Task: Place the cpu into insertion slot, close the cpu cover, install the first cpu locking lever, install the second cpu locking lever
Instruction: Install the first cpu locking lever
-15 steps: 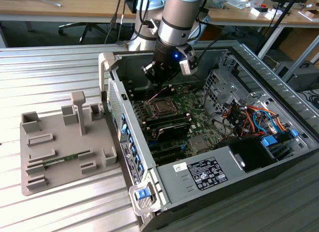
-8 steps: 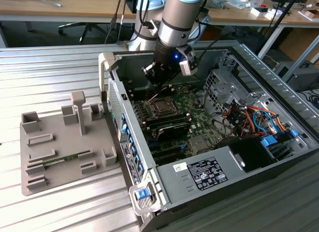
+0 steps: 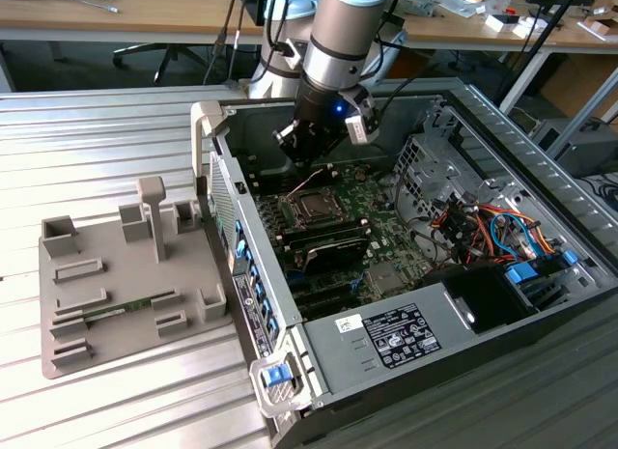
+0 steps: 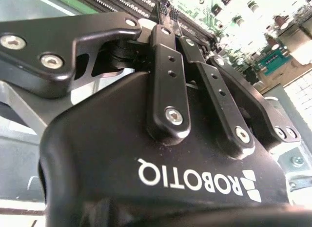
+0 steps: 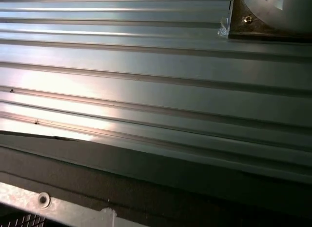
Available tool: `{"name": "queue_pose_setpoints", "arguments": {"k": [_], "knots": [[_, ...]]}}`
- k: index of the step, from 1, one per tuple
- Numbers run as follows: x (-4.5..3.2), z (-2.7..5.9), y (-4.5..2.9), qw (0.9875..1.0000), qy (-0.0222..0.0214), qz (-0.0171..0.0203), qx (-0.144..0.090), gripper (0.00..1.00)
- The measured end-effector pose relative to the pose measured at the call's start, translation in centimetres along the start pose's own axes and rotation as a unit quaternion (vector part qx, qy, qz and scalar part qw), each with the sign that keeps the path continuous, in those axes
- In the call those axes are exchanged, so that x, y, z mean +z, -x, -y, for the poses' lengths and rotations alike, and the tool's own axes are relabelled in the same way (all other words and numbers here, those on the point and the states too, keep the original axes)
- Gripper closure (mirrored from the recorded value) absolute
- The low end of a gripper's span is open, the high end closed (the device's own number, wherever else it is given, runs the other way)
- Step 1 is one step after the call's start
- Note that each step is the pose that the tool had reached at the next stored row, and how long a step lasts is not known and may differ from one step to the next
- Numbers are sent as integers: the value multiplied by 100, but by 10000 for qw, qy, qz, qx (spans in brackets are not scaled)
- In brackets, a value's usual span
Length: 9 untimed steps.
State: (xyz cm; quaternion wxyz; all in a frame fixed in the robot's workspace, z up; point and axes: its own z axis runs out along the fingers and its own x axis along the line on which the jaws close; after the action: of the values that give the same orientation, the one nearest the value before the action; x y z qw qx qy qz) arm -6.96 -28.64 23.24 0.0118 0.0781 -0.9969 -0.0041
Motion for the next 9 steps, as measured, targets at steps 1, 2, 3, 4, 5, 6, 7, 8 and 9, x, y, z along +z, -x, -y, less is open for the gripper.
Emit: {"name": "queue_pose_setpoints", "arguments": {"k": [1,2,3,4,5,6,7,8,9], "knots": [[3,0,0,10000,0,0,0,90],[5,0,0,10000,-2,-1,0,90],[11,1,1,10000,-13,-3,0,90],[13,3,0,10000,-30,-5,0,90],[14,8,-1,10000,-39,-7,0,90],[18,12,-2,10000,-54,-9,2,90],[21,13,-1,10000,-60,-10,2,90],[26,13,-1,10000,-64,-11,5,90],[32,13,-1,10000,-70,-12,11,90]]}}
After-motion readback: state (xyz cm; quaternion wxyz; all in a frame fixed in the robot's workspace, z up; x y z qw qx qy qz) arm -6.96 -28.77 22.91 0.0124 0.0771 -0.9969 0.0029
